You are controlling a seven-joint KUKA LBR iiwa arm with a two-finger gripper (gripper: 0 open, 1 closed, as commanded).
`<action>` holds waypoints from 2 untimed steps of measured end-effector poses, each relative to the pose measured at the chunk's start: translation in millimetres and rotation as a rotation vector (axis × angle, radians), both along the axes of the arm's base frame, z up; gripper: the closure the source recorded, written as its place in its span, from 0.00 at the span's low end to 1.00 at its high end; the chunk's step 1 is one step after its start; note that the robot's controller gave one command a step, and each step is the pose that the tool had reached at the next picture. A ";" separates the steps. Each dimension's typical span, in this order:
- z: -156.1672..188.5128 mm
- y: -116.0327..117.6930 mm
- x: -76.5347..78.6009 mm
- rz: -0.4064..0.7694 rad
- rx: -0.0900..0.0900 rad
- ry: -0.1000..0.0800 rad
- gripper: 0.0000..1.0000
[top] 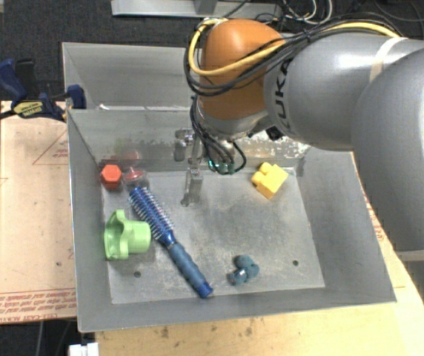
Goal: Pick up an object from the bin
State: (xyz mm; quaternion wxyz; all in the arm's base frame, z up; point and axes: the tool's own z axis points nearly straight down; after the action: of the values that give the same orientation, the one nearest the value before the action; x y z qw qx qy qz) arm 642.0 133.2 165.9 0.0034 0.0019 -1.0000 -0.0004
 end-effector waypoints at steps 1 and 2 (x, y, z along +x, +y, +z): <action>-82.7 59.5 -80.6 0.074 0.001 0.002 0.00; -76.5 31.9 -41.4 0.319 0.001 -0.011 0.00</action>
Offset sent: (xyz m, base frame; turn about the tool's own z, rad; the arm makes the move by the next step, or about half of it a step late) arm -0.0759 0.0551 -0.0782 -0.0637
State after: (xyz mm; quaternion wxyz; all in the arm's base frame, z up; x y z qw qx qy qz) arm 600.6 165.1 89.3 -0.0020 0.1609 -0.9870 -0.0005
